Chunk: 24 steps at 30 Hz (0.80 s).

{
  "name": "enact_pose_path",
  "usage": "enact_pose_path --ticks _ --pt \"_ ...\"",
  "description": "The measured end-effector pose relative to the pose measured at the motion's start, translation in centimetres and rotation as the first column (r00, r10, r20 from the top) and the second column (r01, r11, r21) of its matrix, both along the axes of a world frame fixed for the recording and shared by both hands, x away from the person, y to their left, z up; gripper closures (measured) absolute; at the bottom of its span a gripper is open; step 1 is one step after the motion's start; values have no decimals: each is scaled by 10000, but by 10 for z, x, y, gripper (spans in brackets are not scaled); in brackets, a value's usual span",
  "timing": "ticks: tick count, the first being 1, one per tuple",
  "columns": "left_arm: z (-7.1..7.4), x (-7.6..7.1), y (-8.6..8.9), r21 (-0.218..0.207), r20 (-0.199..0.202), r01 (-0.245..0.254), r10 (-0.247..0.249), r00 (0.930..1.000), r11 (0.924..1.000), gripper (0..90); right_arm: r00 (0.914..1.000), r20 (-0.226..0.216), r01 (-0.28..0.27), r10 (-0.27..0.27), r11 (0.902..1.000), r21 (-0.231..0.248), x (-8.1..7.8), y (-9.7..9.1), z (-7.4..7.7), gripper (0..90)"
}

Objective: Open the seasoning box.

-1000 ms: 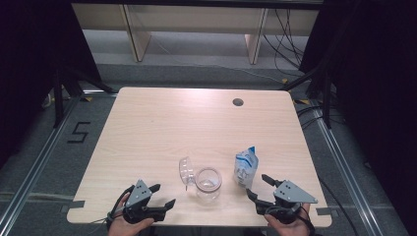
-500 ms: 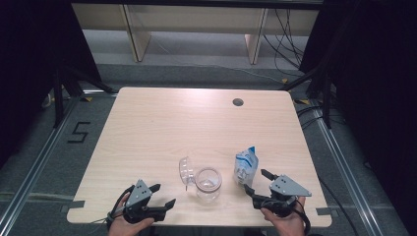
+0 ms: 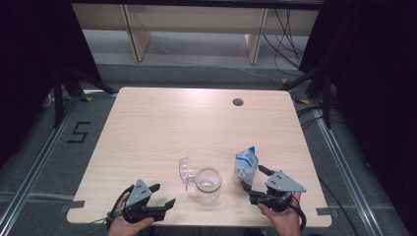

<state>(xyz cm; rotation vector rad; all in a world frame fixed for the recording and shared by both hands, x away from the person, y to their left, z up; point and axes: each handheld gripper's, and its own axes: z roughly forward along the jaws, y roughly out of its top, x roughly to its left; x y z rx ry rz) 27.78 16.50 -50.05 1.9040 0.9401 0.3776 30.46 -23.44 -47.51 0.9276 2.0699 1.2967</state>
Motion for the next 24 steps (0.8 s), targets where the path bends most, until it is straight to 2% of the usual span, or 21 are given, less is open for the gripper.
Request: enact_pose_path --ticks 1,3,4,5,8,11,12,14,15,16,18,20,22,23,24 --pt "0 0 0 58 -4 27 -27 10000 10000 246 9995 302 -65 71 9998 -213 2 -1 0 224" --pt "0 0 0 -10 -10 -1 1 10000 10000 244 10000 71 1 -1 10000 1 2 1 -1 221" --pt "0 0 0 -18 -12 -13 13 10000 10000 243 9993 341 -143 146 9999 -82 4 1 -2 219" --pt "0 0 0 -20 -14 -16 16 10000 10000 241 9998 138 -110 111 9999 -87 4 2 -2 218" --pt "0 0 0 -21 -7 -6 6 10000 10000 241 9999 -42 -163 163 9999 41 6 5 -4 217" --pt "0 0 0 -27 -71 -51 51 10000 10000 240 9992 374 -97 102 9999 -137 8 6 -5 214" --pt "0 1 0 -17 -19 80 -80 10000 10000 239 9999 66 -105 105 9999 6 7 8 -5 210" --pt "-1 1 -1 -93 -128 2 -3 9999 10000 239 9988 460 -157 167 9997 -211 11 9 -6 209" --pt "0 1 0 -73 -111 27 -28 9999 10000 239 9998 108 -192 193 9998 -75 10 11 -7 205" --pt "0 1 0 -88 -120 20 -21 9999 10000 239 9991 391 -164 172 9997 -202 12 11 -8 201" --pt "0 1 0 -128 -142 -21 19 9999 9999 239 9997 239 -93 94 9999 -45 13 14 -10 200" --pt "-1 1 -1 -158 -118 -59 57 9999 9999 239 9982 591 -103 122 9994 -329 18 12 -11 202" --pt "-1 1 -1 -141 -109 -34 32 9999 9999 239 9994 341 -58 60 10000 -56 19 13 -13 202" --pt "-1 2 -1 -135 -108 -24 22 9999 9999 239 10000 33 28 -28 10000 -52 18 13 -13 202" --pt "-1 2 -1 -145 -104 -1 0 9999 9999 239 9999 13 105 -106 9999 111 19 13 -14 202"
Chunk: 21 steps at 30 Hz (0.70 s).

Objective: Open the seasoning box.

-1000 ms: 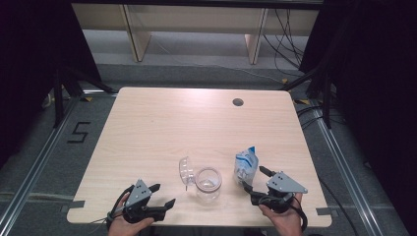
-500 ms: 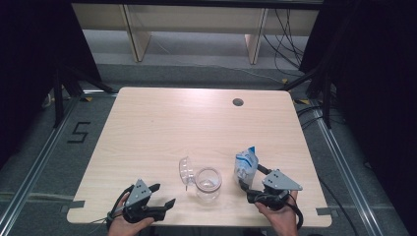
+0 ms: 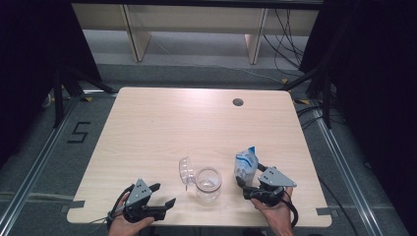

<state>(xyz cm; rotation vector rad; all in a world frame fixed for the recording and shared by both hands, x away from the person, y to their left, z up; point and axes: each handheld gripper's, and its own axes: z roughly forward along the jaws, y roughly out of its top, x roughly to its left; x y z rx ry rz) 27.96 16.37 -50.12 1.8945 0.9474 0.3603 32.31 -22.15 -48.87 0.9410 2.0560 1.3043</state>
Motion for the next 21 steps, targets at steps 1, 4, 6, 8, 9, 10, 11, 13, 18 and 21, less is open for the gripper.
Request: enact_pose_path --ticks 1,4,6,8,9,10,11,13,18,21 --pt "0 0 0 20 -13 17 -17 10000 10000 240 10000 6 73 -73 10000 -43 1 0 0 202" --pt "0 0 -1 -39 -17 -2 2 10000 10000 239 9994 310 148 -141 9996 -229 3 -2 -1 200" --pt "0 0 -1 -45 -3 -9 9 10000 10000 239 9993 349 167 -164 9998 -67 4 -1 -2 197" --pt "0 0 -1 -50 -4 2 -2 10000 10000 239 9992 324 228 -223 9996 -158 3 -1 -2 196" --pt "0 0 -1 -34 -9 16 -16 10000 10000 239 9995 56 314 -313 9995 -33 2 0 -2 192" --pt "0 0 -1 -37 -6 17 -17 10000 10000 239 9994 35 335 -335 9994 -1 2 0 -3 191" --pt "0 0 -1 -35 -5 20 -20 10000 10000 239 9993 36 361 -360 9993 -65 2 0 -3 191" --pt "0 0 -1 -34 -10 21 -21 10000 10000 239 9997 68 235 -235 9997 -38 3 1 -5 189" --pt "1 0 0 -11 -8 41 -41 10000 10000 239 9991 102 411 -410 9991 -61 4 2 -7 188" --pt "1 0 -1 -15 -14 32 -32 10000 10000 239 9994 101 329 -328 9994 -116 5 3 -8 187"
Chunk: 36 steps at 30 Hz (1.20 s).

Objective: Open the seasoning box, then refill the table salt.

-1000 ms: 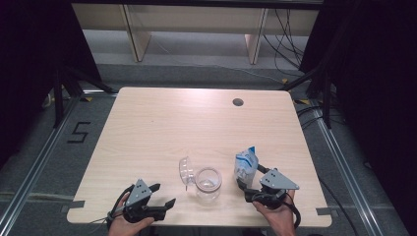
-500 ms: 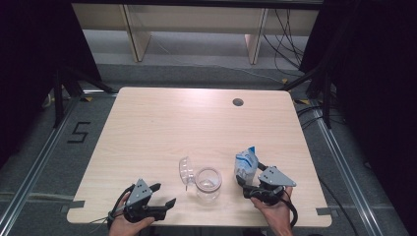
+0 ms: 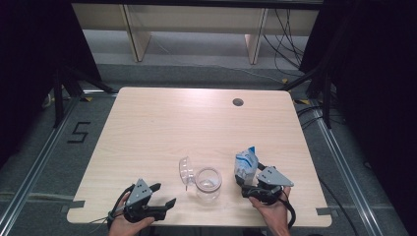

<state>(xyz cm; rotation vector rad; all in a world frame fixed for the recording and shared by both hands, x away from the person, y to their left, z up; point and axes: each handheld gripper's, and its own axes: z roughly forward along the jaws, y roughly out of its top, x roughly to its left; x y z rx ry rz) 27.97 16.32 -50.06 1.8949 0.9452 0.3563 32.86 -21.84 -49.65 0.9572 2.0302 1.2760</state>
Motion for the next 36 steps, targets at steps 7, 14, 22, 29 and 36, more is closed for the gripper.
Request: enact_pose_path --ticks 7,14,22,29,36 --pt "0 0 -1 -13 -4 29 -29 10000 10000 240 9998 -63 164 -164 9999 -17 2 0 -2 183" --pt "0 0 0 93 101 110 -111 9999 9999 239 9999 -105 104 -103 9999 129 2 1 -3 185" --pt "1 0 0 76 144 125 -126 9998 9999 239 9998 189 48 -47 10000 -56 4 2 -6 175" --pt "1 -1 0 192 264 199 -205 9994 9996 239 9999 -96 141 -139 9997 175 5 7 -9 169" --pt "0 -1 -1 -30 108 98 -98 9999 9999 239 9999 48 111 -112 9998 140 9 6 -12 180"
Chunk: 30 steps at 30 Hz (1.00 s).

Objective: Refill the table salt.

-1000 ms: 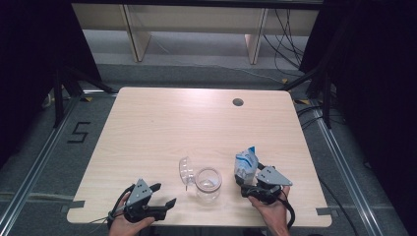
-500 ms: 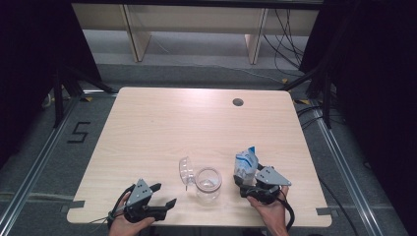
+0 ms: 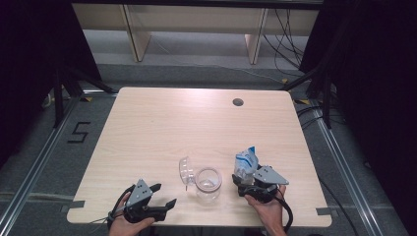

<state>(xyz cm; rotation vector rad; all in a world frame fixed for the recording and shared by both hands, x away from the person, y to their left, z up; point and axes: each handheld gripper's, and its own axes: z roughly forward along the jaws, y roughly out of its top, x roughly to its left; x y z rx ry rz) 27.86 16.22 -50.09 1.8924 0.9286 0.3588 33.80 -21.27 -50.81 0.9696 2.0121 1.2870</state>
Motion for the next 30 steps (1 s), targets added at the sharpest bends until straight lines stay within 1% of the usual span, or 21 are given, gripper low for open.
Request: enact_pose_path --ticks 1,2,3,4,5,8,9,10,11,12,13,15,16,18,20,21,22,23,25,28,30 --pt "0 0 0 -2 -4 -15 15 10000 10000 240 10000 -36 9 -8 9998 183 1 1 -1 183" --pt "0 0 0 -2 -3 -6 6 10000 10000 240 10000 -94 4 -3 10000 91 1 0 -1 184" --pt "0 0 0 -18 15 0 0 10000 10000 240 10000 -79 15 -14 9999 128 2 0 -2 187" --pt "0 -1 0 43 8 -39 39 10000 10000 240 9998 -196 66 -60 9996 291 1 1 -3 190" --pt "0 -1 0 33 7 -34 34 10000 10000 240 10000 -84 5 -4 9998 180 3 1 -3 192" --pt "1 0 1 183 159 111 -114 9998 9998 240 9999 -75 77 -75 9998 181 3 1 -3 201" --pt "1 0 1 141 120 77 -79 9999 9999 240 10000 -64 76 -75 9998 177 3 1 -3 203" --pt "0 -1 0 48 11 -42 42 10000 10000 240 10000 -80 45 -43 9995 308 4 1 -4 203" --pt "0 -1 0 70 19 -25 25 10000 10000 240 9999 -126 52 -47 9992 389 4 1 -4 204" --pt "0 0 -1 6 22 16 -16 10000 10000 240 9992 -355 187 -170 9988 459 2 2 -4 205" --pt "0 -1 -1 22 27 9 -9 10000 10000 240 9998 -180 100 -94 9994 317 4 2 -5 207" --pt "0 -1 -1 29 30 18 -18 10000 10000 240 9997 -215 77 -71 9995 291 4 2 -5 220" --pt "0 -1 -1 25 24 14 -14 10000 10000 240 9996 -277 9 4 9989 463 4 2 -5 223" --pt "0 -1 -1 25 19 15 -15 10000 10000 240 9983 -581 32 3 9982 591 3 5 -6 226" --pt "0 0 -1 25 20 19 -19 10000 10000 240 9962 -830 328 -256 9957 861 0 5 -6 227" --pt "0 -1 -1 24 28 23 -23 10000 10000 240 9964 -787 386 -320 9958 833 1 5 -6 229" --pt "0 -1 -1 -29 26 6 -6 10000 10000 240 9979 -651 78 -26 9968 800 4 3 -6 231" --pt "0 -1 -1 -27 26 8 -7 10000 10000 240 9977 -682 18 39 9965 836 4 3 -6 235" --pt "0 -1 -1 -31 27 9 -8 10000 10000 240 9987 -512 39 3 9967 811 4 4 -7 239" --pt "0 -1 -1 19 28 27 -27 10000 10000 240 9989 -474 112 -71 9962 860 4 4 -7 244" --pt "0 -1 -1 -32 28 12 -12 10000 10000 240 9991 -431 31 6 9964 851 5 4 -7 250"
